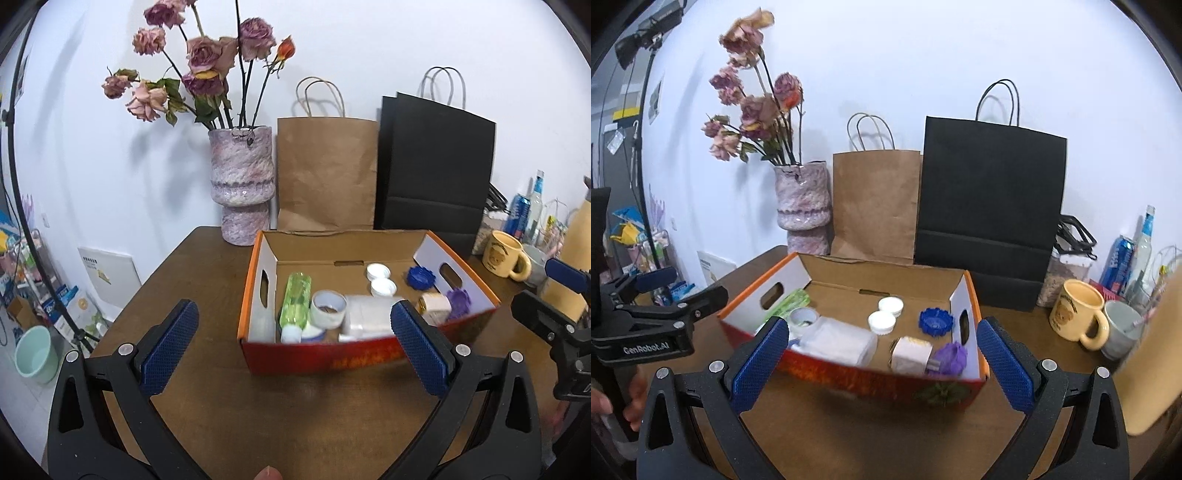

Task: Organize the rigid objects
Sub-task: 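Withdraw both open grippers from the box back over the table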

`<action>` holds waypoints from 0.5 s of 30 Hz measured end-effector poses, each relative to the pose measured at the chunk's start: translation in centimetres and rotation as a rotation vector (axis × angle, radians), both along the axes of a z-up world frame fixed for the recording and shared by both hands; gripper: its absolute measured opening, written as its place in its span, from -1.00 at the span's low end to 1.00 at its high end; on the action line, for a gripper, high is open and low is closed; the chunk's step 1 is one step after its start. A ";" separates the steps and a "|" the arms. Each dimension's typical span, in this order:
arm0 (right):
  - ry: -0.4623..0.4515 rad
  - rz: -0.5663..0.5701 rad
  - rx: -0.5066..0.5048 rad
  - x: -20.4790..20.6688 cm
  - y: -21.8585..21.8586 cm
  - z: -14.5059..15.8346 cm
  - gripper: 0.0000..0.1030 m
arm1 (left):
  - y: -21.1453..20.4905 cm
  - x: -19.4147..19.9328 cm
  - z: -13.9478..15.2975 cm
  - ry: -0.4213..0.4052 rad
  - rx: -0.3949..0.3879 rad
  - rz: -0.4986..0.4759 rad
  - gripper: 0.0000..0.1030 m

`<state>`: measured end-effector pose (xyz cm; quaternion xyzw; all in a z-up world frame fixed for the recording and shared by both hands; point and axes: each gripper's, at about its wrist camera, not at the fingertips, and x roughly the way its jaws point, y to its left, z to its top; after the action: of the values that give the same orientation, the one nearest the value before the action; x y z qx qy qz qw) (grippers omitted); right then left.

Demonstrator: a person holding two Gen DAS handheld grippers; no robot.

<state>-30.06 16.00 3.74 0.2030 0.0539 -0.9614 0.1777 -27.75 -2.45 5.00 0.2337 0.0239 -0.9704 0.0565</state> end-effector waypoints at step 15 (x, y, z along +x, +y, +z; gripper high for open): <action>0.021 -0.038 -0.013 9.6 1.6 -0.1 1.00 | 0.4 10.1 -0.5 0.001 0.000 0.003 1.00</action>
<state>-20.43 17.62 3.67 0.1928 0.0455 -0.9670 0.1603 -17.65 -2.08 4.46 0.2333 0.0241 -0.9704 0.0582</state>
